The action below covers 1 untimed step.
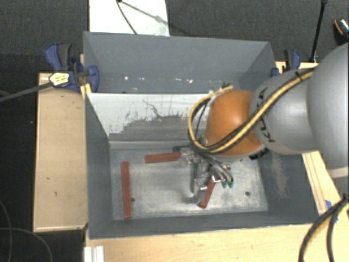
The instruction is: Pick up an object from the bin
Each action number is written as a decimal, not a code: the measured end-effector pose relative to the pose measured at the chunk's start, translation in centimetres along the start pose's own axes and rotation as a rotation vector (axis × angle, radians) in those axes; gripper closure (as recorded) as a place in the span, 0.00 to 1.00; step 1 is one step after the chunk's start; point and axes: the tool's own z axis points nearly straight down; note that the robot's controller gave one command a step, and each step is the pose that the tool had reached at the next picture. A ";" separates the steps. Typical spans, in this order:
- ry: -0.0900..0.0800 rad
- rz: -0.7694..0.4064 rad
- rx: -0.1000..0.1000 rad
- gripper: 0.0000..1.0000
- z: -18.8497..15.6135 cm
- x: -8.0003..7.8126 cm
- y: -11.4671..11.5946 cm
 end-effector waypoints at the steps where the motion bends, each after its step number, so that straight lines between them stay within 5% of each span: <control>1: -0.013 -0.083 0.005 0.00 0.7 -2.4 -9.7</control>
Offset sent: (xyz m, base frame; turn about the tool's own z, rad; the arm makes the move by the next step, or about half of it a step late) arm 0.0361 -0.0867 -0.0085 -0.0900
